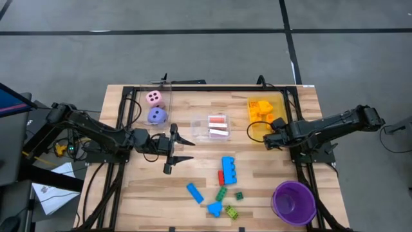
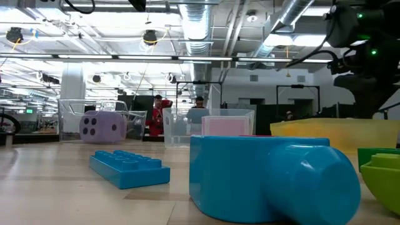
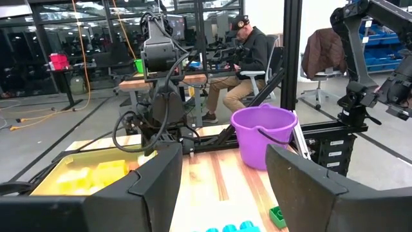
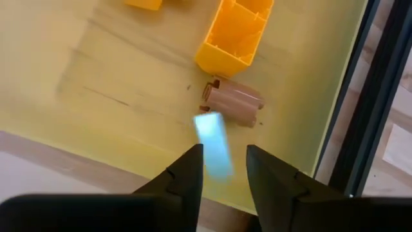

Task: Pick & Place Toys
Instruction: Put the light blue game piece into the yellow bin, then put the blue game piece into the yellow bin

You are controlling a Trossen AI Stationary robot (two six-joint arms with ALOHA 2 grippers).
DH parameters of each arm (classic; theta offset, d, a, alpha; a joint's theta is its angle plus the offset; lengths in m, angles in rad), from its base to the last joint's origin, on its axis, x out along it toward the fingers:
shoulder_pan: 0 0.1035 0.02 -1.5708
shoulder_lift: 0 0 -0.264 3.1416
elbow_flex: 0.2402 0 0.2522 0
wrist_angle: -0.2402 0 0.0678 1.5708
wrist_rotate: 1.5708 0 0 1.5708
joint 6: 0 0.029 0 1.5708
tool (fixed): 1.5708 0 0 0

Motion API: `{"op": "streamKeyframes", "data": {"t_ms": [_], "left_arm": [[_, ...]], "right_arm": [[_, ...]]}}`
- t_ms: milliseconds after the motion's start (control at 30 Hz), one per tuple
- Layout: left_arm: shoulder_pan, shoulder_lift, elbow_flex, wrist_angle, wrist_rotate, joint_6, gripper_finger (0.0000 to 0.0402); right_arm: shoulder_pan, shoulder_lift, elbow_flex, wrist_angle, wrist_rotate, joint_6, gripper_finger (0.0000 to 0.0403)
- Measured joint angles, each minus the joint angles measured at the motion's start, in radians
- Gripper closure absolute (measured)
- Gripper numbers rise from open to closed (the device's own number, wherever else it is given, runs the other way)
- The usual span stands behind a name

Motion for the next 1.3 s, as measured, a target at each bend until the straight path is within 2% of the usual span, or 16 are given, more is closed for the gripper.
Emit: {"op": "streamKeyframes", "data": {"t_ms": [267, 600, 967, 1167, 1300], "left_arm": [[0.000, 0.000, 0.000, 0.000, 0.000, 0.000, 0.0183], [0.000, 0.000, 0.000, 0.000, 0.000, 0.005, 0.0183], [0.000, 0.000, 0.000, 0.000, 0.000, 0.006, 0.0183], [-0.016, 0.006, 0.000, -0.031, -0.001, 0.011, 0.0181], [-0.051, 0.051, 0.000, -0.049, 0.000, 0.061, 0.0161]], "right_arm": [[0.000, 0.000, 0.002, 0.012, 0.001, -0.022, 0.0267], [0.051, 0.000, 0.055, -0.005, 0.099, -0.026, 0.0254], [0.242, 0.000, 0.192, 0.077, 0.294, -0.063, 0.0236], [0.356, 0.000, 0.246, 0.231, 0.352, -0.199, 0.0202], [0.416, 0.000, 0.270, 0.364, 0.361, -0.334, 0.0165]]}}
